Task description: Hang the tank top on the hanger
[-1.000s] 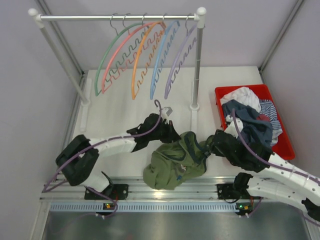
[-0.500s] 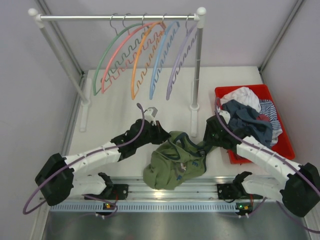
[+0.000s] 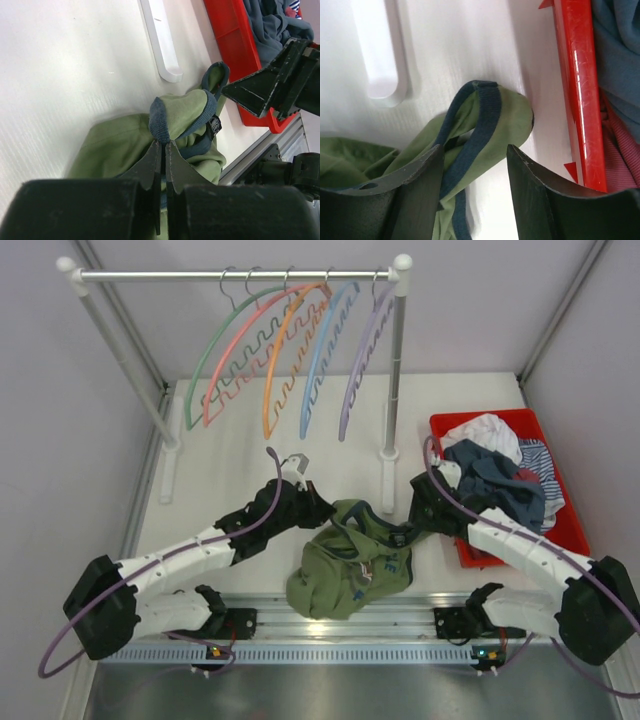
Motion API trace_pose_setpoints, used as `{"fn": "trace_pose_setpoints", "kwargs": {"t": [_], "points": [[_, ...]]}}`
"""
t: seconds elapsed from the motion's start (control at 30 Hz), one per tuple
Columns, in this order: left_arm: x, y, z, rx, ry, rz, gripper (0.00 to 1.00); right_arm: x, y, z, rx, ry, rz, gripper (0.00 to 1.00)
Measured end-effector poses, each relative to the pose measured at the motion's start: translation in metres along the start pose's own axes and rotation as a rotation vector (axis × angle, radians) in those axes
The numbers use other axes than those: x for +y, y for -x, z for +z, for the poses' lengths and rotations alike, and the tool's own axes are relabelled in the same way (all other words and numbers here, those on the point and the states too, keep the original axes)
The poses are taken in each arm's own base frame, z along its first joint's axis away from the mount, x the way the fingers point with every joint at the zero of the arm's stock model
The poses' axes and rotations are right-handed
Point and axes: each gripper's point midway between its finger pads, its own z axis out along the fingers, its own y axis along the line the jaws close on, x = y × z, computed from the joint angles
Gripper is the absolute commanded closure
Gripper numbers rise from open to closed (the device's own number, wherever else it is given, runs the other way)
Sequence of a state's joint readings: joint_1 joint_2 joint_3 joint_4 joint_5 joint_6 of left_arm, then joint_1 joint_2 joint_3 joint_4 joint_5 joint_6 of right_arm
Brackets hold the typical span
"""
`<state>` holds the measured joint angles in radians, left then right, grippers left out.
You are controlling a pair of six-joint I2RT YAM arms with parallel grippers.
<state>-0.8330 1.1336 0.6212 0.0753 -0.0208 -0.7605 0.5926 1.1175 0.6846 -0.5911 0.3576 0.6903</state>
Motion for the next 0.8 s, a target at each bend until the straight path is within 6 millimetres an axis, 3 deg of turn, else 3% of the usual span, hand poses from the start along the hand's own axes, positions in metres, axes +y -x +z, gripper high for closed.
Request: {"fn": "trace_pose_setpoints", "kwargs": {"t": [0.2, 0.23, 0.27, 0.33, 0.37, 0.4, 0.5, 0.63, 0.7, 0.8], "points": [[0.001, -0.001, 0.0, 0.003, 0.002, 0.0, 1.0, -0.012, -0.006, 0.018, 0.038, -0.077, -0.014, 0.47], [0.001, -0.001, 0.0, 0.003, 0.002, 0.0, 1.0, -0.014, -0.006, 0.021, 0.039, -0.086, -0.016, 0.51], [0.001, -0.001, 0.0, 0.004, 0.002, 0.0, 1.0, -0.015, -0.007, 0.024, 0.042, -0.098, -0.02, 0.67], [0.001, -0.001, -0.001, 0.005, 0.003, 0.0, 1.0, -0.018, -0.008, 0.029, 0.048, -0.116, -0.03, 0.81], [0.001, -0.001, -0.002, 0.005, 0.004, 0.001, 1.0, -0.018, -0.008, 0.03, 0.049, -0.118, -0.032, 0.93], [0.001, -0.001, -0.004, 0.006, 0.005, 0.001, 1.0, -0.018, -0.008, 0.03, 0.049, -0.119, -0.036, 0.99], [-0.001, 0.001, -0.01, 0.001, 0.0, 0.003, 1.0, -0.018, -0.005, 0.027, 0.037, -0.113, -0.028, 1.0], [-0.008, 0.008, -0.027, -0.015, -0.019, 0.008, 1.0, -0.015, 0.012, 0.002, -0.03, -0.062, 0.002, 1.0], [-0.015, 0.016, -0.039, -0.031, -0.037, 0.013, 1.0, -0.009, 0.035, -0.023, -0.103, -0.005, 0.037, 1.0], [-0.038, 0.037, -0.064, -0.077, -0.105, 0.032, 1.0, 0.002, 0.08, -0.078, -0.246, 0.107, 0.1, 1.0]]}}
